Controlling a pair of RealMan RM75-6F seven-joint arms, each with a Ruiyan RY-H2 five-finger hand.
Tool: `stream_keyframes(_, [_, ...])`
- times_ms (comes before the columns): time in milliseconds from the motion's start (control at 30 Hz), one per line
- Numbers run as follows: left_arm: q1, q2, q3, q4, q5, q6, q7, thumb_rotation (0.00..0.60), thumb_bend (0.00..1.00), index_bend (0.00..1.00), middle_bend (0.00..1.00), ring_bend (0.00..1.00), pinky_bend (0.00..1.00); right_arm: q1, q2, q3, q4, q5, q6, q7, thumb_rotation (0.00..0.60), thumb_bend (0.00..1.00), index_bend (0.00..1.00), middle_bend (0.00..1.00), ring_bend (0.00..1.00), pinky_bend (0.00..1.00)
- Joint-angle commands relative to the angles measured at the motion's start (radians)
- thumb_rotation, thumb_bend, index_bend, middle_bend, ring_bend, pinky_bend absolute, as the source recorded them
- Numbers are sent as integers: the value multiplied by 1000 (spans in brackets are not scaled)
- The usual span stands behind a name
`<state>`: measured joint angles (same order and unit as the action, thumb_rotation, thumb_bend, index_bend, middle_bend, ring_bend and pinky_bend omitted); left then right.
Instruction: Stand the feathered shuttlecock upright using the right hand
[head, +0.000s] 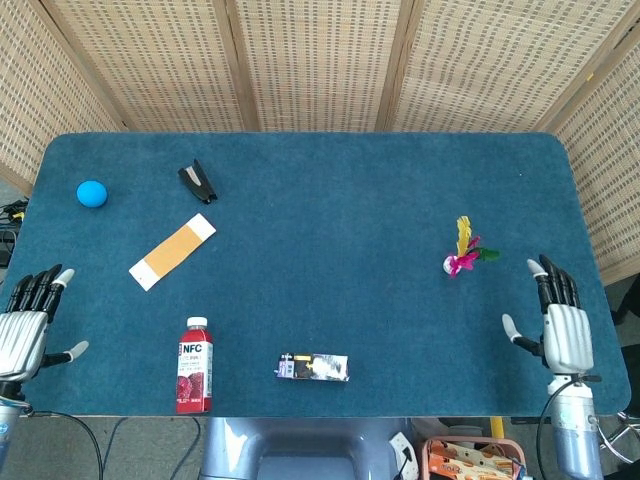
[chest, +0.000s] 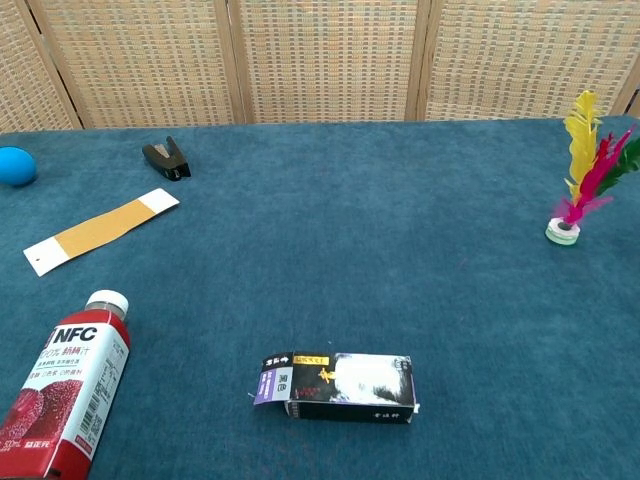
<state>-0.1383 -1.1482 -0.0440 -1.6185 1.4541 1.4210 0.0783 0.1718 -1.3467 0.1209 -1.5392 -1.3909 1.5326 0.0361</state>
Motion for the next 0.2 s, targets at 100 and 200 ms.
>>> stream_keyframes(100, [2,-3,2,-2,-4,1,14,600,0,0,0,0,0,-49,25,-89,103,-104,43,-166,600,244,38,0,0,0])
stream_keyframes(200, [3,-4,3,-3,0,4,26,600,0,0,0,0,0,-52,36,-92,90,-97,25,-187,600,177,27,0,0,0])
